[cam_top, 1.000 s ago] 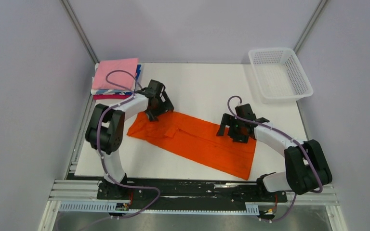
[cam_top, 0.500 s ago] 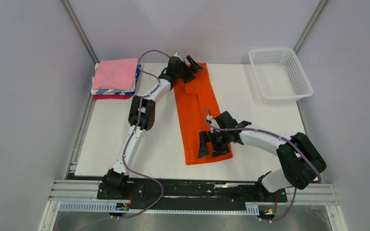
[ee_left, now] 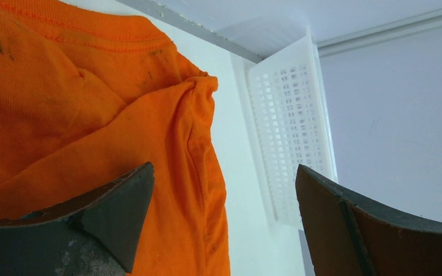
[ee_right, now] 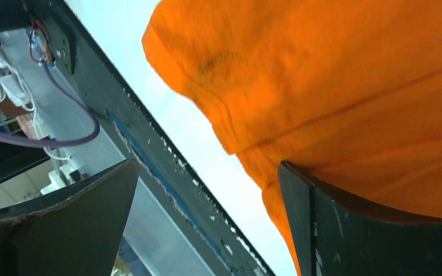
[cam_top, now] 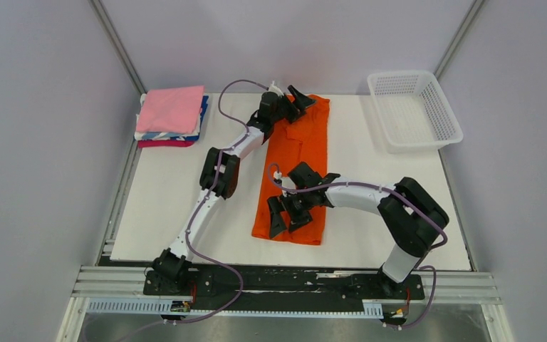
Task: Fold and stack the t-shirts
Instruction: Rotate the tshirt 90 degrees, then grab the bottom of the folded rectangular tshirt with both arms
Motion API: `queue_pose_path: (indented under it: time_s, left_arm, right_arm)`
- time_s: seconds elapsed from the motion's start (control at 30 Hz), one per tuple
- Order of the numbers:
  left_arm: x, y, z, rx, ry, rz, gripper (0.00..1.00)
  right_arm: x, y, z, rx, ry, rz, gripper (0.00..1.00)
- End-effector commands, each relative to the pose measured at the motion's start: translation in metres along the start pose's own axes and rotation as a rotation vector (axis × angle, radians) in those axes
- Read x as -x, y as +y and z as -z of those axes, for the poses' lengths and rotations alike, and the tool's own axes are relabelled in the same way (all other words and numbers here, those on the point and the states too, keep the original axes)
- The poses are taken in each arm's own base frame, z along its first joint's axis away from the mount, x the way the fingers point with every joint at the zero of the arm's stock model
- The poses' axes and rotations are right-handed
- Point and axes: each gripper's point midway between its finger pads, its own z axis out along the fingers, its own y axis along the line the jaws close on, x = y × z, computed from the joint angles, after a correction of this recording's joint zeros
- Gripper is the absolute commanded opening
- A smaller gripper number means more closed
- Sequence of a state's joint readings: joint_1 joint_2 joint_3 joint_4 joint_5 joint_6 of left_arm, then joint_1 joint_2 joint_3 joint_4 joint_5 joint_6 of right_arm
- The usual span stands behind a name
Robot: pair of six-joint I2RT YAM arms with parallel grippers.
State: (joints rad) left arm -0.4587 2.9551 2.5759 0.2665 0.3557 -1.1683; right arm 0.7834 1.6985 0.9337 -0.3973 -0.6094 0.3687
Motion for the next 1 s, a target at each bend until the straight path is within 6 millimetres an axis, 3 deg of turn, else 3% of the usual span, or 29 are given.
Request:
queue_pose_path:
  time_s: [0.0, 0.03, 0.17, 0.2, 0.23, 0.27, 0.3, 0.33, 0.37, 0.4, 0.43, 0.47, 0.5, 0.57, 0.6, 0.63, 0.7, 0.73, 0.77, 0.8, 0.83, 0.87, 0.9, 0.93, 0.97]
  left_arm:
    - [-0.002, 0.001, 0.01, 0.103, 0.045, -0.083, 1.0]
    - [-0.002, -0.001, 0.012, 0.107, 0.052, -0.088, 1.0]
    - [0.008, -0.035, 0.02, 0.079, 0.07, -0.132, 1.0]
    - [0.015, -0.053, 0.024, 0.063, 0.066, -0.154, 1.0]
    - [0.014, -0.056, 0.028, 0.077, 0.078, -0.159, 1.0]
    - [0.023, -0.078, 0.034, 0.055, 0.067, -0.193, 1.0]
    - [0.02, -0.076, 0.039, 0.081, 0.084, -0.204, 1.0]
    - [0.029, -0.1, 0.048, 0.064, 0.075, -0.224, 1.0]
    - [0.026, -0.097, 0.053, 0.081, 0.088, -0.242, 1.0]
    - [0.032, -0.121, 0.064, 0.066, 0.084, -0.261, 1.0]
    - [0.028, -0.116, 0.07, 0.088, 0.102, -0.282, 1.0]
    - [0.033, -0.135, 0.082, 0.088, 0.103, -0.299, 1.0]
    - [0.03, -0.133, 0.089, 0.109, 0.125, -0.334, 1.0]
    - [0.032, -0.153, 0.116, 0.148, 0.151, -0.397, 1.0]
    - [0.027, -0.143, 0.128, 0.221, 0.187, -0.395, 1.0]
    - [0.029, -0.149, 0.143, 0.255, 0.185, -0.435, 1.0]
    - [0.021, -0.142, 0.179, 0.364, 0.213, -0.464, 1.0]
    - [0.002, -0.108, 0.196, 0.455, 0.264, -0.447, 1.0]
    - [0.007, -0.126, 0.216, 0.468, 0.216, -0.477, 1.0]
    - [-0.015, -0.091, 0.235, 0.541, 0.258, -0.461, 1.0]
    - [-0.013, -0.109, 0.253, 0.538, 0.21, -0.47, 1.0]
    - [-0.037, -0.075, 0.274, 0.608, 0.26, -0.443, 1.0]
    - [-0.041, -0.087, 0.289, 0.597, 0.237, -0.44, 1.0]
    - [-0.064, -0.058, 0.31, 0.658, 0.288, -0.416, 1.0]
    - [-0.07, -0.065, 0.325, 0.661, 0.268, -0.395, 1.0]
  right_arm:
    - [0.035, 0.002, 0.012, -0.079, -0.143, 0.052, 1.0]
    - [0.041, 0.006, 0.021, -0.094, -0.185, 0.058, 1.0]
    - [0.059, 0.014, 0.06, -0.175, -0.346, 0.056, 1.0]
    - [0.061, 0.012, 0.069, -0.201, -0.385, 0.041, 1.0]
    - [0.062, 0.013, 0.079, -0.214, -0.425, 0.029, 1.0]
    - [0.061, 0.013, 0.088, -0.222, -0.458, 0.012, 1.0]
    - [0.06, 0.011, 0.098, -0.229, -0.492, -0.009, 1.0]
    - [0.057, 0.01, 0.106, -0.226, -0.518, -0.027, 1.0]
    - [0.053, 0.007, 0.112, -0.224, -0.536, -0.043, 1.0]
    - [0.05, 0.005, 0.117, -0.222, -0.552, -0.062, 1.0]
    - [0.045, 0.001, 0.12, -0.223, -0.56, -0.077, 1.0]
    - [0.039, -0.003, 0.121, -0.228, -0.563, -0.088, 1.0]
    - [0.034, -0.008, 0.121, -0.235, -0.564, -0.101, 1.0]
    - [0.023, -0.021, 0.12, -0.256, -0.56, -0.165, 1.0]
    - [0.017, -0.027, 0.12, -0.268, -0.551, -0.205, 1.0]
    - [0.013, -0.034, 0.12, -0.281, -0.548, -0.249, 1.0]
    - [-0.002, -0.053, 0.121, -0.323, -0.527, -0.353, 1.0]
    - [-0.009, -0.062, 0.121, -0.344, -0.521, -0.406, 1.0]
    - [-0.016, -0.071, 0.12, -0.356, -0.513, -0.457, 1.0]
    - [-0.023, -0.078, 0.119, -0.363, -0.507, -0.496, 0.99]
    - [-0.029, -0.084, 0.118, -0.364, -0.504, -0.534, 0.99]
    - [-0.034, -0.089, 0.116, -0.366, -0.497, -0.56, 0.97]
    - [-0.038, -0.09, 0.114, -0.362, -0.49, -0.577, 0.95]
    - [-0.041, -0.091, 0.111, -0.355, -0.481, -0.588, 0.94]
    - [-0.044, -0.091, 0.108, -0.343, -0.471, -0.591, 0.91]
